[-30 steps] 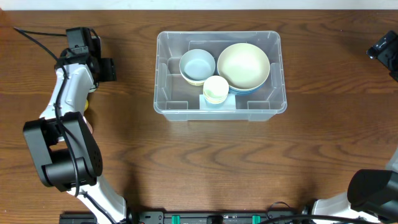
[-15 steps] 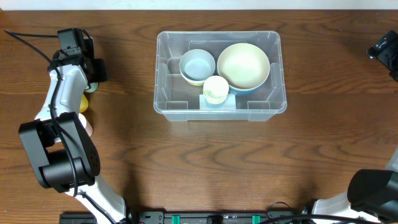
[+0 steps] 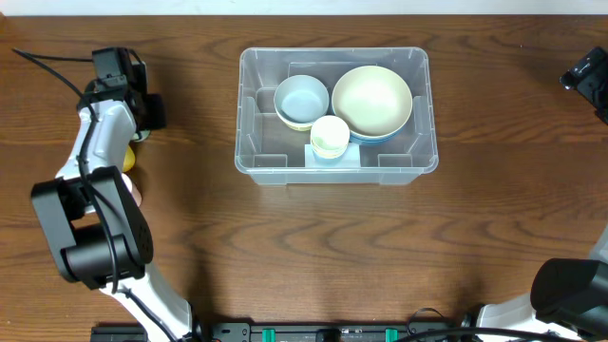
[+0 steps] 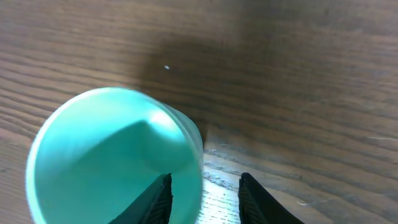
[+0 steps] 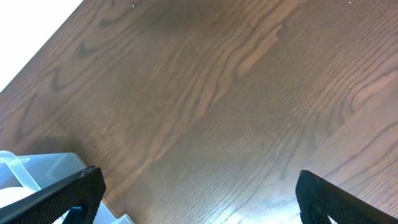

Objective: Pack container
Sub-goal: 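Carry the mint cup into the container's front-left corner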

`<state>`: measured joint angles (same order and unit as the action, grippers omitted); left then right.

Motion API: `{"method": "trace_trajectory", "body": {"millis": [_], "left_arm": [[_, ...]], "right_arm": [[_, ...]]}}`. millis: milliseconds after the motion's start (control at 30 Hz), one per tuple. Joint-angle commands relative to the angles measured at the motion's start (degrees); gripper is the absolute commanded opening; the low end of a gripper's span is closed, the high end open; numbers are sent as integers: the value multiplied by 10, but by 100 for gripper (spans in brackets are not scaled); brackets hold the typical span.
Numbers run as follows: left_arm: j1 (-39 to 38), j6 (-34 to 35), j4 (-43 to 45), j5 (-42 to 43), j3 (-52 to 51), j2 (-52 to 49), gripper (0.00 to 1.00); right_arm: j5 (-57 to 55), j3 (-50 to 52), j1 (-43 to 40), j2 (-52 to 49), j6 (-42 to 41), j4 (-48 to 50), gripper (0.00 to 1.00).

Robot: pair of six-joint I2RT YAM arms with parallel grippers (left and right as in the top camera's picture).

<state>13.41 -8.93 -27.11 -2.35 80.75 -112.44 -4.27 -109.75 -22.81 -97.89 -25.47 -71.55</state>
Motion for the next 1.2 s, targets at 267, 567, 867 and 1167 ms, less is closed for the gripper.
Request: {"method": "trace_trajectory", "body": {"millis": [267, 567, 867, 1167], "left_arm": [[-8, 42, -4, 3, -3, 5, 6], [-89, 49, -4, 28, -2, 123, 6], [-231, 45, -23, 34, -2, 229, 6], [-369, 5, -109, 34, -2, 220, 6]], "right_arm": [[0, 0, -1, -3, -9, 0, 99], [0, 0, -1, -3, -8, 0, 99], [0, 0, -1, -3, -8, 0, 99], [0, 0, -1, -3, -9, 0, 99]]}}
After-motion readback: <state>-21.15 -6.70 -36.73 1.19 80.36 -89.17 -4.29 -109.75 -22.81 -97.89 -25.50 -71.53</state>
